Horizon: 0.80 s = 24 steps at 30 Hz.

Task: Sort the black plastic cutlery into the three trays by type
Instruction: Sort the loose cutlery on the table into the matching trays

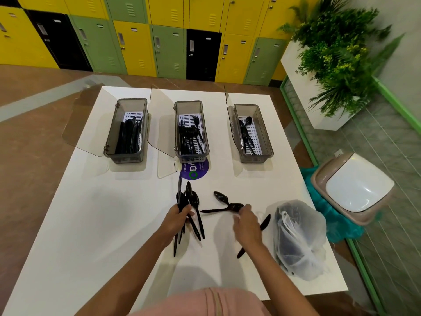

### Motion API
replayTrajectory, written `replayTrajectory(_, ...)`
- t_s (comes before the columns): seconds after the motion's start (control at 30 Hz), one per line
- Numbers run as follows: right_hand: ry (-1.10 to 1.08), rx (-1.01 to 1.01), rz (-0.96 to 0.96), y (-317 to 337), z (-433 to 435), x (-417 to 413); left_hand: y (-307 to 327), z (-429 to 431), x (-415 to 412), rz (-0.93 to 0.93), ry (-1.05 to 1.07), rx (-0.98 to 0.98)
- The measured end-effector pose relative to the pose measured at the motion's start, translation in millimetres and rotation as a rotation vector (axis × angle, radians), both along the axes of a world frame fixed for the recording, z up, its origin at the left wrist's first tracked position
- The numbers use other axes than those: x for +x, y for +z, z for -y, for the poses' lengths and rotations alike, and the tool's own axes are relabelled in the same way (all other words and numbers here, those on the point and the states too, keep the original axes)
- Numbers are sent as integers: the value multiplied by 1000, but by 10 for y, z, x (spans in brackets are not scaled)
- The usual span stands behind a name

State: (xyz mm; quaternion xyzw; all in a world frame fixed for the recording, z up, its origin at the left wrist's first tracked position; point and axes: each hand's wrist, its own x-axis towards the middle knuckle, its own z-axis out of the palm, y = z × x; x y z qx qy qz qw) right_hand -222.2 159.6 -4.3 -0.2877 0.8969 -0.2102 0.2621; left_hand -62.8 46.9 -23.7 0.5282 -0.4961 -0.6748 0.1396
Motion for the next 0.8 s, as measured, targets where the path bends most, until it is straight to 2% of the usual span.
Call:
replayTrajectory(0.1, -68, 285, -21, -21, -120, -190, -9, -23, -23, 70, -3, -46)
replayTrajectory(0.2, -61, 378, -76, -86, -177, -227, 0, -64, -86, 201, -15, -132)
replayTrajectory(0.27, -59, 359, -100, -114, -146, -179, 15, -86, -126, 333, -81, -258)
replayTrajectory(0.33, -140, 288, -34, -106, -88, -124, 44, -101, -170, 374, -132, -353)
replayTrajectory(0.5, -219, 175, 69, -74, 5, -118, 37, -87, -270, 365, -165, -360)
replayTrajectory(0.67, 0, 239, -29, -68, -11, -66, -26, -17, -238, 397, -172, -312)
replayTrajectory(0.8, 143, 240, -102, -101, -26, -10, -68, 92, -164, 449, -243, -346)
